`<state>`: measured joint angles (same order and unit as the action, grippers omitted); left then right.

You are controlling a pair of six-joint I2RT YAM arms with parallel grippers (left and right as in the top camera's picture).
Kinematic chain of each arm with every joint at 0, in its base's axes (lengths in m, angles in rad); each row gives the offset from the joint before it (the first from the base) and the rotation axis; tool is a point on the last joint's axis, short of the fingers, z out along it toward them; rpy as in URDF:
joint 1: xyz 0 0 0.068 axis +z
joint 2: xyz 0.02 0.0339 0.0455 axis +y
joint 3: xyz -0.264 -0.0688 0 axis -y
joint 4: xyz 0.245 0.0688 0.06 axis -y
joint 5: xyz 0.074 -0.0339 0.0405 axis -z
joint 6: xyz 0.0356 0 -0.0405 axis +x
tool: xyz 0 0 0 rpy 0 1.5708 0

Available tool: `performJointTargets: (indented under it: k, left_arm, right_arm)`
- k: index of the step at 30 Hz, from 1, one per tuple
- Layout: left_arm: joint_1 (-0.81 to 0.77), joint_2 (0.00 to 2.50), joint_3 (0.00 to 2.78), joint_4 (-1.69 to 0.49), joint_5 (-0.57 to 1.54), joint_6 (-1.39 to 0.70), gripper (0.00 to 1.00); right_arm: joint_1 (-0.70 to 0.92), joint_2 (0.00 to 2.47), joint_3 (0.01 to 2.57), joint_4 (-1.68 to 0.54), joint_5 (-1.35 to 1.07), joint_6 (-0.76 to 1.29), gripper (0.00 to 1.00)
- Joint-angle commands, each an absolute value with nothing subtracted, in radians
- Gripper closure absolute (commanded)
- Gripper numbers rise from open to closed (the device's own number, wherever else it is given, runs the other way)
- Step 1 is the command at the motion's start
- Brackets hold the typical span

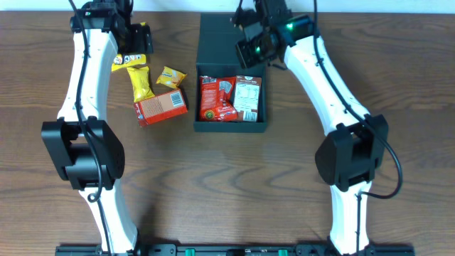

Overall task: Pack container
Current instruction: 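Place the Pocky box into the black box with the right gripper, then grasp the yellow HACKS bag with the left gripper and lift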

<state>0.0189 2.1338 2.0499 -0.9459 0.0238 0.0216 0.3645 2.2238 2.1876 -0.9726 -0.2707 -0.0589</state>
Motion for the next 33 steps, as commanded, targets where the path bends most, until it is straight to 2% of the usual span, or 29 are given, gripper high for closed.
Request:
performJointTargets:
  k: [1,4,6,7,8,10,11,12,18,29,31,33]
  left_arm:
    - [0.025,2.124,2.043,-0.957,0.028,0.099,0.1]
    - [0.028,2.125,2.043,-0.929,-0.048,0.038,0.11]
    - [0.031,2.129,2.043,-0.863,-0.091,0.064,0.07]
    - [0.034,2.133,2.043,-0.831,-0.091,0.088,0.03]
    - [0.04,2.145,2.043,-0.787,-0.089,0.106,0.04]
    - [0.05,2.172,2.043,-0.73,-0.088,0.105,0.05]
    - [0.054,2.188,2.043,-0.699,-0.089,0.105,0.05]
    - [0.058,2.206,2.043,-0.665,-0.089,0.105,0.05]
    - [0.078,2.335,2.043,-0.502,-0.088,0.105,0.05]
    - [0.078,2.506,2.043,-0.405,-0.049,0.091,0.05]
    - [0.079,2.51,2.043,-0.403,-0.048,0.075,0.28]
    - [0.08,2.513,2.043,-0.402,-0.047,0.074,0.46]
  right_arm:
    - [0.339,2.214,2.243,-0.977,-0.258,-0.08,0.99]
    - [0.318,2.214,2.264,-0.975,-0.258,-0.079,0.99]
    - [0.301,2.214,2.265,-0.965,-0.258,-0.075,0.96]
    - [0.294,2.214,2.265,-0.963,-0.258,-0.075,0.86]
    - [0.286,2.214,2.265,-0.962,-0.258,-0.075,0.66]
    - [0.274,2.214,2.265,-0.963,-0.259,-0.074,0.35]
    - [0.269,2.214,2.265,-0.966,-0.258,-0.07,0.25]
    - [0.264,2.214,2.265,-0.97,-0.258,-0.066,0.21]
    - [0.236,2.204,2.265,-0.999,-0.262,-0.011,0.19]
    - [0.215,2.175,2.265,-1.023,-0.262,-0.011,0.18]
    - [0.215,2.175,2.265,-1.023,-0.262,-0.01,0.18]
    - [0.215,2.175,2.265,-1.019,-0.262,-0.004,0.18]
